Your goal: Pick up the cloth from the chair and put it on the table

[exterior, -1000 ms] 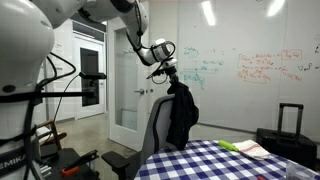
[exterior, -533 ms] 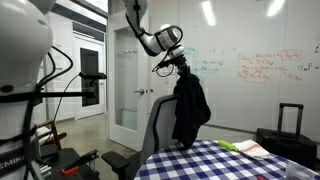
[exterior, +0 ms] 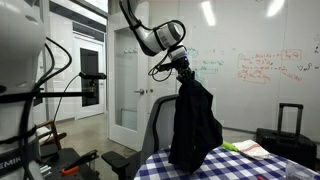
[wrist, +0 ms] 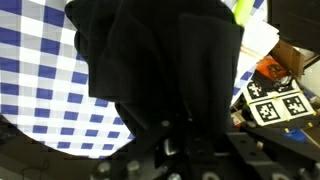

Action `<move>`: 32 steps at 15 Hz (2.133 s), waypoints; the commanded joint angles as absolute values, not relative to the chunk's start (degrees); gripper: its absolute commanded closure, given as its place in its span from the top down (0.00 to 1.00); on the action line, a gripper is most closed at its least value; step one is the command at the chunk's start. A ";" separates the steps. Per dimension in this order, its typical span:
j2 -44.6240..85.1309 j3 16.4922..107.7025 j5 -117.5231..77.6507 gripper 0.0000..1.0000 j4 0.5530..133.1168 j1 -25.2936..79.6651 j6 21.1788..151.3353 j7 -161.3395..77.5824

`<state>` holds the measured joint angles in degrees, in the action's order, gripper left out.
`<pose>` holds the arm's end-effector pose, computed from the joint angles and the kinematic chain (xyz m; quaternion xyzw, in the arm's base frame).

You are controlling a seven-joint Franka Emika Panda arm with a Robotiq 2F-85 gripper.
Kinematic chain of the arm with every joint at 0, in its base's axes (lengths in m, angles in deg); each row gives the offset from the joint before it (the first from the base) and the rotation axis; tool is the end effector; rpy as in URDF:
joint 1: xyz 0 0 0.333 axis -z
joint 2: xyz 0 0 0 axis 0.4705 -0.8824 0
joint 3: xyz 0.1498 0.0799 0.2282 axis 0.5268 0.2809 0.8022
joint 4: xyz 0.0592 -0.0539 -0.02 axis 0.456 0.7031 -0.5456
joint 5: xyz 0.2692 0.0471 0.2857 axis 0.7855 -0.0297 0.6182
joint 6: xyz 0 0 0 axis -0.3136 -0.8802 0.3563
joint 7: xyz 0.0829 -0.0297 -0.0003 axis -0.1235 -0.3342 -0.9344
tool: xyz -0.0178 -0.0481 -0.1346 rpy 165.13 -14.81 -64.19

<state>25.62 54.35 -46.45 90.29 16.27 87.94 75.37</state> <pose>0.6070 -0.0153 0.3085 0.6171 -0.7547 0.2200 0.0336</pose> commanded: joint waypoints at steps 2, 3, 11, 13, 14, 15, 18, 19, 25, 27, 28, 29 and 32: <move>26.99 57.08 -48.26 0.01 95.81 19.66 90.07 79.55; 26.73 57.28 -48.14 0.01 96.15 20.03 89.91 79.97; 18.64 62.75 -46.36 0.01 88.76 18.21 91.85 77.82; 14.54 63.49 -44.92 0.01 85.48 17.79 91.88 76.79; 13.07 63.34 -44.67 0.01 84.43 17.53 91.70 76.77; 11.88 63.15 -44.37 0.01 83.60 17.30 91.58 76.61; 11.01 62.63 -43.60 0.01 84.72 17.39 93.52 75.87; 11.92 61.59 -45.03 0.01 86.07 16.30 93.13 77.75; 20.82 60.35 -41.60 0.01 98.89 18.12 102.95 81.25; 23.93 58.59 -41.16 0.01 104.12 18.60 105.64 83.58; 25.81 57.47 -41.87 0.01 107.12 18.66 106.58 85.38; 27.07 56.46 -42.44 0.01 109.41 19.09 107.32 87.03; 30.39 54.07 -44.43 0.01 115.06 20.82 108.86 91.75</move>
